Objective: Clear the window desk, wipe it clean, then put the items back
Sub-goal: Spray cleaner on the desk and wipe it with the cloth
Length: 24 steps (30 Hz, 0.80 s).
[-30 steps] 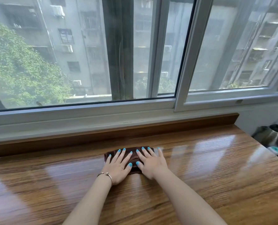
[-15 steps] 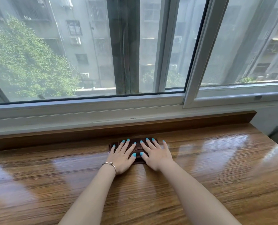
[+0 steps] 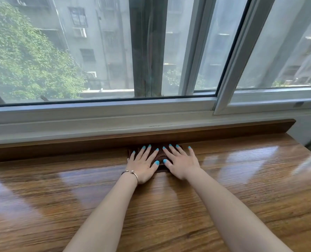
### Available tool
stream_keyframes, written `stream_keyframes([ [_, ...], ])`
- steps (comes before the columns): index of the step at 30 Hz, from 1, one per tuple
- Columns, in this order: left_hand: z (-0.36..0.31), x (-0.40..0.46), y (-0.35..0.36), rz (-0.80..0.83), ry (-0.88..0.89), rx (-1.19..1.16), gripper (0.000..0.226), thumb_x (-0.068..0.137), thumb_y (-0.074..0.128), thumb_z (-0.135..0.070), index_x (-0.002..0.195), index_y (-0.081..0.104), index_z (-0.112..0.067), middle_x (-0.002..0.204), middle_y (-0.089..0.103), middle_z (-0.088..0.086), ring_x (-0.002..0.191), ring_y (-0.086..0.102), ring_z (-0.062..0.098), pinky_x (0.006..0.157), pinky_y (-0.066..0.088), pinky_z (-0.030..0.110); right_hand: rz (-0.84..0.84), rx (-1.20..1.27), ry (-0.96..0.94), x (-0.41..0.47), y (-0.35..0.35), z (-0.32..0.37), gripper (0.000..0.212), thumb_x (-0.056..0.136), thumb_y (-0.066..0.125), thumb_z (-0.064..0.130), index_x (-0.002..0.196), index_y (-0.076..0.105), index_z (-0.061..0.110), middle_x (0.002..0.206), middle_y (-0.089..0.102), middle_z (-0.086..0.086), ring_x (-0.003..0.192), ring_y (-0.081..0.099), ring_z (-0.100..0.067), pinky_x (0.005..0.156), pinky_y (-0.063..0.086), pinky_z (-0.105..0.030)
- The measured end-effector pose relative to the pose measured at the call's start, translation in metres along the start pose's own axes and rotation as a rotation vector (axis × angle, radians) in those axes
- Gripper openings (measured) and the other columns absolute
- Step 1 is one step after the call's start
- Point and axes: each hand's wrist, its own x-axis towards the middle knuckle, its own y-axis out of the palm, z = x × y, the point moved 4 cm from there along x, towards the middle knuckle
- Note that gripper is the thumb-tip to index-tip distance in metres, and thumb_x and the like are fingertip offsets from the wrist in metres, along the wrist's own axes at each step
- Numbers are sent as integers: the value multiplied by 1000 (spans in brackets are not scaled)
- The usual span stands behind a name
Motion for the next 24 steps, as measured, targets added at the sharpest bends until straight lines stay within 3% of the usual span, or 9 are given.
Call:
stream_keyframes([
  [11, -1, 1, -5, 2, 33, 28, 58, 98, 11, -56, 151, -7, -40, 161, -13, -6, 148, -12, 14, 119, -7, 41, -10, 7, 69, 0, 5, 0, 56, 100, 8, 59, 153, -9, 47, 164, -7, 14, 152, -9, -18, 117, -12, -55],
  [15, -12, -2, -12, -43, 33, 106, 67, 96, 16, -60, 153, -4, -32, 161, -10, -3, 149, -7, 15, 120, -3, 38, -21, -30, 129, -15, 6, 3, 56, 101, 6, 57, 153, -11, 44, 165, -9, 11, 152, -11, -20, 116, -14, -56],
  [19, -33, 3, -17, -77, 50, 95, 71, 96, 24, -56, 154, 1, -22, 162, -4, -2, 149, -3, 14, 120, 1, 38, -14, 99, 227, -28, 2, -8, 57, 101, 9, 57, 155, -6, 43, 165, -6, 10, 153, -9, -19, 118, -10, -55],
  [24, -95, 14, -26, 36, 250, 203, 65, 98, 26, -52, 154, 12, -22, 162, 1, 2, 149, -1, 16, 120, 5, 40, -35, 173, 352, -61, -5, -54, 55, 103, 6, 52, 156, -3, 40, 166, -3, 9, 153, -5, -19, 118, -6, -56],
])
